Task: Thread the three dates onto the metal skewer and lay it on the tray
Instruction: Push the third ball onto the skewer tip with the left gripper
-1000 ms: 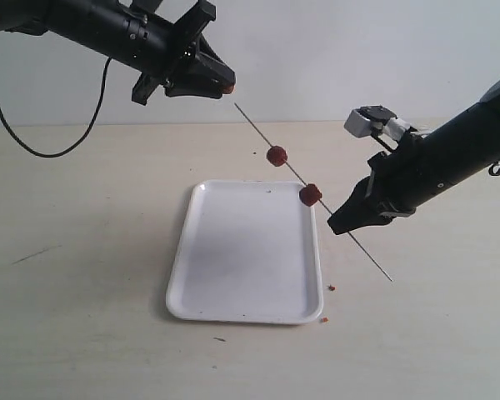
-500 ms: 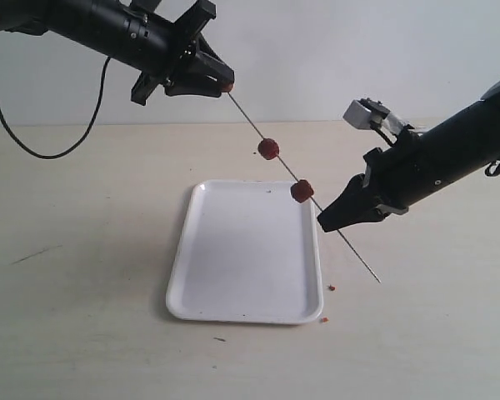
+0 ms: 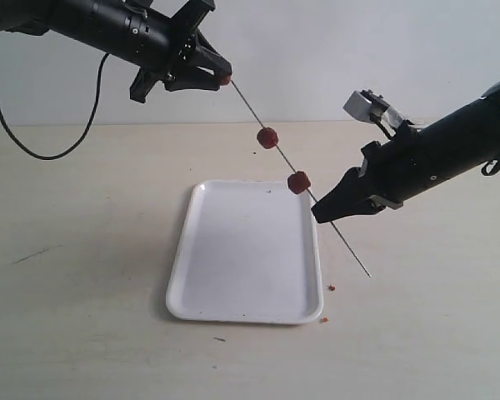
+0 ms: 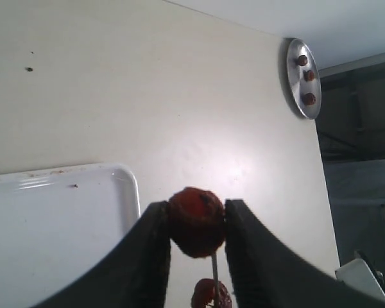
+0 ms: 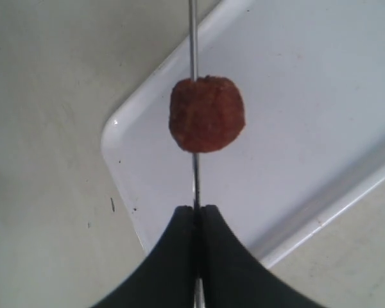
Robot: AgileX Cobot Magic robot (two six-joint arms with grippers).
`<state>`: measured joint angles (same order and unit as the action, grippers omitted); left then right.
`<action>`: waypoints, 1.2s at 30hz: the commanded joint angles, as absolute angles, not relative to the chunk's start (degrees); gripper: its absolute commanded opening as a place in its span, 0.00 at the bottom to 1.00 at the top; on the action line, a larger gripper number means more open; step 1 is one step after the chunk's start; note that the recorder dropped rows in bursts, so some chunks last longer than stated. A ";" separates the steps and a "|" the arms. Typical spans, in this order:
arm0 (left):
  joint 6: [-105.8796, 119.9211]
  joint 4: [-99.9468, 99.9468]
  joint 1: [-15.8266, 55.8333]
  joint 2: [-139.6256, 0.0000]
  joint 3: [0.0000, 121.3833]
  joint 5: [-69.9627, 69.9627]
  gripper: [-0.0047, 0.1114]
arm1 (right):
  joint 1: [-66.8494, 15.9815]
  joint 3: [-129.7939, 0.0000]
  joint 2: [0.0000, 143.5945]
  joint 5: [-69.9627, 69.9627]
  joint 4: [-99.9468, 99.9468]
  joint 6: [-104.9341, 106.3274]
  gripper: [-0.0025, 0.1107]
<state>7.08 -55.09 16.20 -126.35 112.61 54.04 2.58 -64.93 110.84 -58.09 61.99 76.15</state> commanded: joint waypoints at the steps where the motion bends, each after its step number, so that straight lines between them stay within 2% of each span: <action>1: 6.89 -55.51 16.70 -125.74 112.58 53.31 0.31 | 2.64 -65.01 110.62 -60.13 61.91 76.92 0.02; 24: 5.98 -55.46 18.62 -125.74 112.58 53.64 0.31 | 2.64 -65.01 110.62 -57.05 62.24 76.28 0.02; 36: 6.38 -54.61 19.71 -125.86 112.58 53.84 0.31 | 2.64 -65.01 110.72 -54.86 74.48 77.08 0.02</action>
<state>5.91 -55.21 18.95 -126.35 112.61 53.38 2.58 -64.93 110.84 -56.03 69.47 76.77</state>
